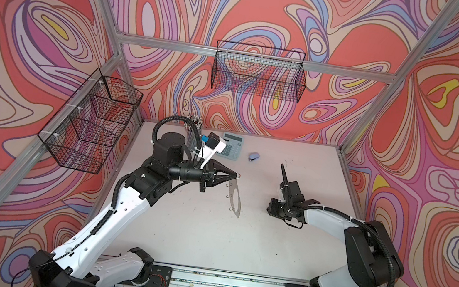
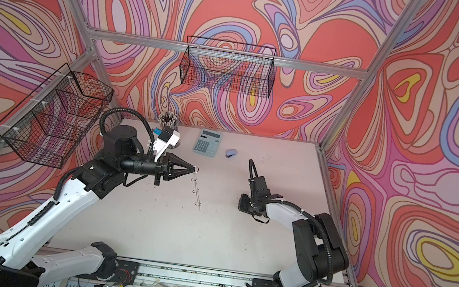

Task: Attach keys to a key ring
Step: Pick up the key from the center of the table.

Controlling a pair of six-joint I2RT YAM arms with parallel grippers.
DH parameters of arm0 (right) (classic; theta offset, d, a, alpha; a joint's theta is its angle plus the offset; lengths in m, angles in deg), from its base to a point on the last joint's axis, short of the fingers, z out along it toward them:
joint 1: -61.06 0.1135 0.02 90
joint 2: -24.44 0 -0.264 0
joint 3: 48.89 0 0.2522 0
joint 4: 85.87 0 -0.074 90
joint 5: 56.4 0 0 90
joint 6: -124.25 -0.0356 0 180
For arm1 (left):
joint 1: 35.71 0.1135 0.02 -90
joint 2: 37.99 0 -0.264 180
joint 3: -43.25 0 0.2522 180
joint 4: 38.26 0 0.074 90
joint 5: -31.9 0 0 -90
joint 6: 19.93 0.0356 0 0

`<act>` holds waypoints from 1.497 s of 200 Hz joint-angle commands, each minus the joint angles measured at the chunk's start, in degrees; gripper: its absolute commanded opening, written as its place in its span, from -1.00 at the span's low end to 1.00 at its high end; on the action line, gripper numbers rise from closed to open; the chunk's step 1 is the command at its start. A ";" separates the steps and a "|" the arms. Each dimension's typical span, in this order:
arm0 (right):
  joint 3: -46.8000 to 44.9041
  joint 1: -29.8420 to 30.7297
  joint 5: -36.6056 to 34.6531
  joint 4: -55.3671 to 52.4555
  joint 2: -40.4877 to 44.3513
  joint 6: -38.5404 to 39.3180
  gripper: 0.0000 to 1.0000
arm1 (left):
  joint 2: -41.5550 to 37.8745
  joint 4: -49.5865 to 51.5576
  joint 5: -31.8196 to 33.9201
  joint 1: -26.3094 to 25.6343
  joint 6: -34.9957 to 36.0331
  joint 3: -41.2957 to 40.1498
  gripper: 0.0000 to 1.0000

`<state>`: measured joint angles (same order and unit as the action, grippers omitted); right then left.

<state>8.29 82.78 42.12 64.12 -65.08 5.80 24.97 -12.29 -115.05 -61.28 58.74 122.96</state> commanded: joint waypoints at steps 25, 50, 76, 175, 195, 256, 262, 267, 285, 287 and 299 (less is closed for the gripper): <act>-1.40 -0.27 -0.47 -0.21 1.10 -2.29 -0.63 | -1.71 -1.93 -1.44 -0.17 0.34 -0.38 -1.00; -1.91 -0.29 2.64 3.04 0.49 -5.88 -0.64 | -1.70 -1.96 -1.50 -0.19 0.24 -0.56 -1.00; -3.16 -0.28 5.10 5.78 0.31 -8.78 -0.67 | -1.74 -2.00 -1.50 -0.11 0.35 -0.56 -1.00; -0.92 -0.34 1.73 2.90 4.62 -6.84 -1.00 | -1.92 -1.30 -1.50 0.30 1.06 -0.41 -1.00; 2.04 -0.19 0.25 -1.52 8.20 -0.72 -1.00 | -2.00 -1.48 -1.54 0.44 0.90 -0.47 -1.00; 8.50 0.31 7.91 -14.04 20.30 14.65 -1.00 | -2.05 -2.08 -1.35 0.56 0.45 -0.65 -1.00; 8.86 0.38 9.22 -14.62 21.48 15.90 -1.00 | -2.05 -2.10 -1.33 0.60 0.41 -0.62 -1.00; 9.03 0.35 9.80 -15.18 22.37 16.62 -1.00 | -2.09 -2.10 -1.35 0.57 0.43 -0.65 -1.00; 9.57 0.35 12.27 -16.75 24.74 19.07 -1.00 | -2.05 -2.19 -1.24 0.60 0.35 -0.66 -1.00; 9.66 0.35 12.59 -16.85 24.91 19.36 -1.00 | -2.05 -2.19 -1.24 0.60 0.35 -0.65 -1.00; 9.84 0.35 15.64 -17.03 25.84 20.91 -1.00 | -2.13 -2.36 -1.15 0.60 0.26 -0.72 -1.00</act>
<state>16.73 82.88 51.41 51.48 -41.01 20.62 24.23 -12.29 -115.11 -61.10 58.92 122.83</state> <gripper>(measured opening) 0.047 0.047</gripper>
